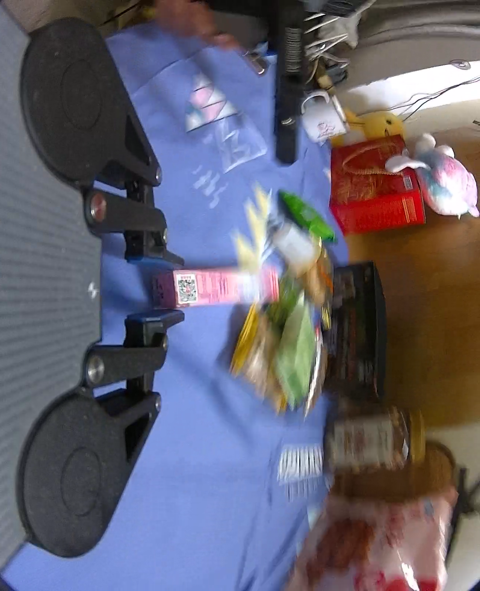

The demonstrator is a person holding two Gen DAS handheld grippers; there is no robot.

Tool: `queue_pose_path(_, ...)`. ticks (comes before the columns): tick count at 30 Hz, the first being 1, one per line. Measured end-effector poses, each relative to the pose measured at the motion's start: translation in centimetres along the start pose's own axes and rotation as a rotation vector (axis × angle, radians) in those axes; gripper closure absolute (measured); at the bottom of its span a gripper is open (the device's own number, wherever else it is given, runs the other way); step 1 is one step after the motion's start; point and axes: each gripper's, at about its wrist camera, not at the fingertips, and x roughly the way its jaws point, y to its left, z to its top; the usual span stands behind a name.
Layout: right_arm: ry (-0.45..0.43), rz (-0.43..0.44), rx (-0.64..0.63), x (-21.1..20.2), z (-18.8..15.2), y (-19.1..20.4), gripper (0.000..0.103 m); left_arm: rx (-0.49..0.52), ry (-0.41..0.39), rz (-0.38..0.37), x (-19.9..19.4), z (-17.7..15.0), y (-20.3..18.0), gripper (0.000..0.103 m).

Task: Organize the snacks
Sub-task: 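Close the left tool on the pink box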

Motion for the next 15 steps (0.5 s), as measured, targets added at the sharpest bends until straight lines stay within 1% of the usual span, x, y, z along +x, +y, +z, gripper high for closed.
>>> queue_pose_path(1,-0.024,-0.058,0.016,-0.9,-0.4,-0.7,0.076,0.004,0.005,-0.012,0.0,0.2,-0.3,0.017)
queue_pose_path(3,-0.073,-0.176,0.088,-2.5,-1.0,-2.6,0.074,0.015,0.014,-0.025,0.3,0.7,-1.0,0.017)
queue_pose_path(4,-0.097,-0.208,0.132,-3.2,-1.2,-3.3,0.074,0.025,0.015,-0.034,0.5,0.9,-1.4,0.017)
queue_pose_path(5,-0.128,-0.215,0.185,-3.9,-1.5,-4.0,0.073,0.036,0.017,-0.040,0.7,1.1,-1.8,0.017)
queue_pose_path(6,-0.150,-0.202,0.226,-4.5,-1.8,-4.4,0.072,0.052,0.020,-0.047,1.0,1.3,-2.3,0.017)
queue_pose_path(7,-0.169,-0.181,0.259,-4.8,-2.1,-4.6,0.068,0.069,0.029,-0.051,1.5,1.5,-2.8,0.016)
queue_pose_path(8,-0.179,-0.167,0.273,-4.9,-2.4,-4.4,0.066,0.088,0.047,-0.055,2.1,1.7,-3.3,0.016)
queue_pose_path(9,-0.178,-0.151,0.276,-4.7,-2.6,-4.0,0.063,0.099,0.063,-0.055,2.6,1.7,-3.8,0.016)
queue_pose_path(11,-0.156,-0.126,0.249,-3.7,-2.6,-3.1,0.063,0.107,0.109,-0.068,3.6,1.5,-4.2,0.016)
queue_pose_path(12,-0.149,-0.118,0.234,-3.5,-2.9,-2.9,0.063,0.105,0.135,-0.076,4.1,1.2,-4.4,0.018)
queue_pose_path(14,-0.143,-0.104,0.209,-3.0,-2.9,-2.5,0.063,0.087,0.198,-0.104,4.9,0.6,-4.3,0.024)
queue_pose_path(15,-0.139,-0.093,0.202,-2.6,-2.7,-2.4,0.063,0.075,0.224,-0.121,5.1,0.3,-4.2,0.030)
